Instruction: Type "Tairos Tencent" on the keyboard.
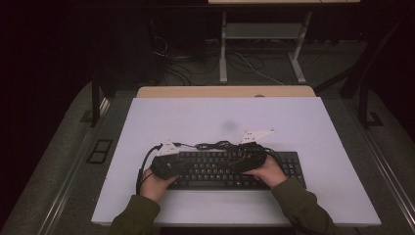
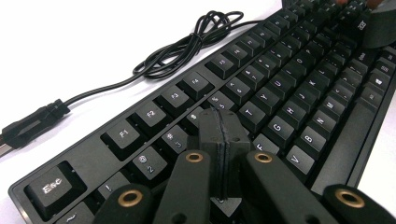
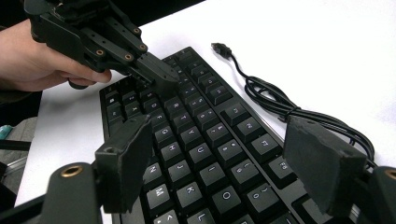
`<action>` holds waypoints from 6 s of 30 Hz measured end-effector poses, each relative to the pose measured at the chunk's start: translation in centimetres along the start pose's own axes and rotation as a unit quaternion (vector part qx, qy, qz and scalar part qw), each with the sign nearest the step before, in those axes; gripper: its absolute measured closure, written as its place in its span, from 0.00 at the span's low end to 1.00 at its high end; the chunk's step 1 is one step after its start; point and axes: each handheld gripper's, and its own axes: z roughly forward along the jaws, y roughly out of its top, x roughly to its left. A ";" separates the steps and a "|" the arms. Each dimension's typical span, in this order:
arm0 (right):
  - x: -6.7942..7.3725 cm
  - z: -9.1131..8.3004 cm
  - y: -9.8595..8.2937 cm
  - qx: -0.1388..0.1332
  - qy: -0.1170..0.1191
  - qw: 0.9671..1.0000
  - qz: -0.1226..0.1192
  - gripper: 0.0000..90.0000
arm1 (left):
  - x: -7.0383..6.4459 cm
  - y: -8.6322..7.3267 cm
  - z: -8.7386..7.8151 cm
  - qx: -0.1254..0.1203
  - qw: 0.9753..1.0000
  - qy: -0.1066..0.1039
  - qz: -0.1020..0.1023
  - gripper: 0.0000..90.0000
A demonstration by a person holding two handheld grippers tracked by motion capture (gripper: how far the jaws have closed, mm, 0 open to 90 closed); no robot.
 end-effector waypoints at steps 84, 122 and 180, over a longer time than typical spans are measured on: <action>3.5 2.6 -0.4 0.078 0.045 0.995 -0.042 0.99 | 0.0 -0.4 -1.0 -0.027 0.999 -0.002 -0.018 0.29; 3.6 3.1 -0.4 0.106 0.032 0.993 -0.042 0.99 | 0.1 -0.3 -1.2 -0.030 0.999 -0.003 -0.020 0.29; 1.1 1.2 -0.2 0.013 -0.014 1.000 0.006 0.22 | -1.5 -0.5 -1.4 -0.002 0.996 -0.083 0.013 0.99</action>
